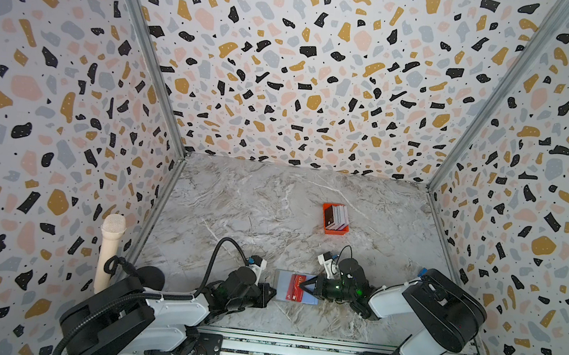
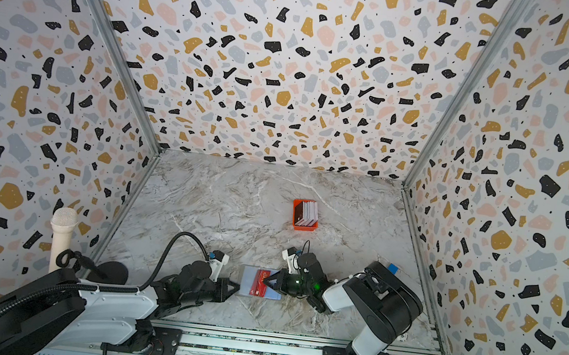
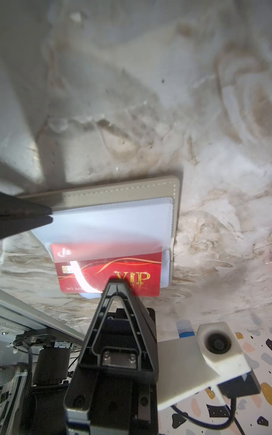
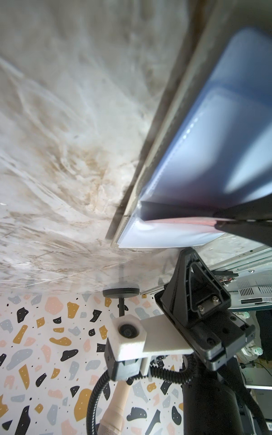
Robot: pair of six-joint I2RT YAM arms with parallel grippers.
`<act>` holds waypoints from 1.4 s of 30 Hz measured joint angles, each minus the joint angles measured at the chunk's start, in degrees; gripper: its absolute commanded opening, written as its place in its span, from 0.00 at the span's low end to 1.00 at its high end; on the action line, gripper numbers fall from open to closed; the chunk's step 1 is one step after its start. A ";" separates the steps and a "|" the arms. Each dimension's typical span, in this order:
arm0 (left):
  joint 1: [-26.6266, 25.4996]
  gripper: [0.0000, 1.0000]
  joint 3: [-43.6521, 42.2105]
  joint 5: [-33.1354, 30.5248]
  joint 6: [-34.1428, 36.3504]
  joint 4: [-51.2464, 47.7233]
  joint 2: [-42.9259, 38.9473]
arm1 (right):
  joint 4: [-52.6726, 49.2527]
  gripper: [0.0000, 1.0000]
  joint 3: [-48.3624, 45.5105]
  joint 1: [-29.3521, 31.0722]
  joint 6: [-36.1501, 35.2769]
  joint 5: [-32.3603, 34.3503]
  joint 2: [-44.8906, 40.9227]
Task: Put the credit cards into the card holder
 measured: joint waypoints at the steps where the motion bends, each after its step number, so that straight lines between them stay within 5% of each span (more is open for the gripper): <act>1: 0.02 0.00 0.07 -0.07 0.44 -0.37 -0.04 | -0.26 0.00 0.17 0.00 -0.24 -0.13 0.00; 20: 0.35 0.00 1.66 0.66 2.62 1.70 4.15 | -7.82 0.00 9.42 1.68 -4.20 -0.31 5.42; 27: 0.37 0.00 1.66 0.61 2.62 0.85 3.26 | -12.98 0.44 10.49 2.80 -6.49 2.62 2.75; 34: 0.39 0.00 1.92 -0.39 3.63 -1.18 1.84 | -24.46 0.63 11.78 5.81 -10.84 10.40 -5.25; 37: 0.66 0.00 2.47 -0.90 4.00 -1.95 1.86 | -28.11 0.62 12.76 6.51 -12.39 13.38 -6.75; 42: 1.27 0.00 4.31 -1.40 5.42 -3.32 2.12 | -35.50 0.24 15.34 6.88 -16.68 19.74 -7.69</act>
